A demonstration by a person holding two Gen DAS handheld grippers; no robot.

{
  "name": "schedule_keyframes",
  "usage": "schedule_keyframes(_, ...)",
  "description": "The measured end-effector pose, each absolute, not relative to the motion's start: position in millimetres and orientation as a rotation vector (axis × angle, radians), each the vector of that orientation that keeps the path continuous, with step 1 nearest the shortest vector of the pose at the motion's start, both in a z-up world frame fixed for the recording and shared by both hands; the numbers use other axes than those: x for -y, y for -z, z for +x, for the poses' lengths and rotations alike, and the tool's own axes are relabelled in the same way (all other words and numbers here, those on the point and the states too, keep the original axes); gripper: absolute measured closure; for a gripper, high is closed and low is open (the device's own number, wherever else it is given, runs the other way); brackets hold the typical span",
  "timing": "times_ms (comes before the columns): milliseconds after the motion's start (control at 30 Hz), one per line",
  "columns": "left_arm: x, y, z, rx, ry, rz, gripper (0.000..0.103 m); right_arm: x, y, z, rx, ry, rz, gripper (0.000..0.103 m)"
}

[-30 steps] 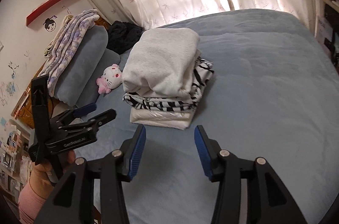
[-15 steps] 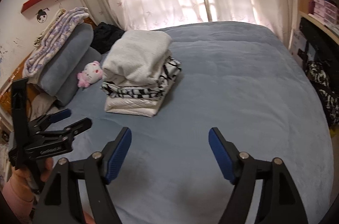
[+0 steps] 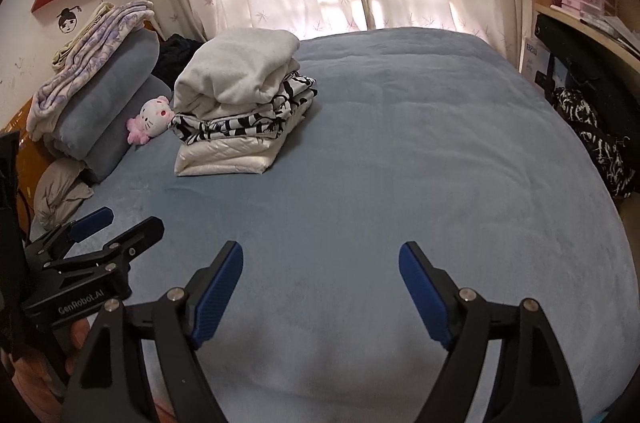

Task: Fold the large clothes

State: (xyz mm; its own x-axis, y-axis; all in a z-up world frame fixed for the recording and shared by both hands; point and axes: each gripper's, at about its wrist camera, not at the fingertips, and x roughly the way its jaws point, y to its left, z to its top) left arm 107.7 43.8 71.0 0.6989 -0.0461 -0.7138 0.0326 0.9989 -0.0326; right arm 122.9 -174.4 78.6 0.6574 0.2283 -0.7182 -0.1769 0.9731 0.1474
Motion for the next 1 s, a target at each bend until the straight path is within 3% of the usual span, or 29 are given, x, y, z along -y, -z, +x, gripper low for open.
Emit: schedule_keyframes(1000,-32.1,-72.9,58.6,-0.811,0.036,-0.046,0.011,170.6,-78.4,78.8,-0.783,-0.216,0.097,0.022)
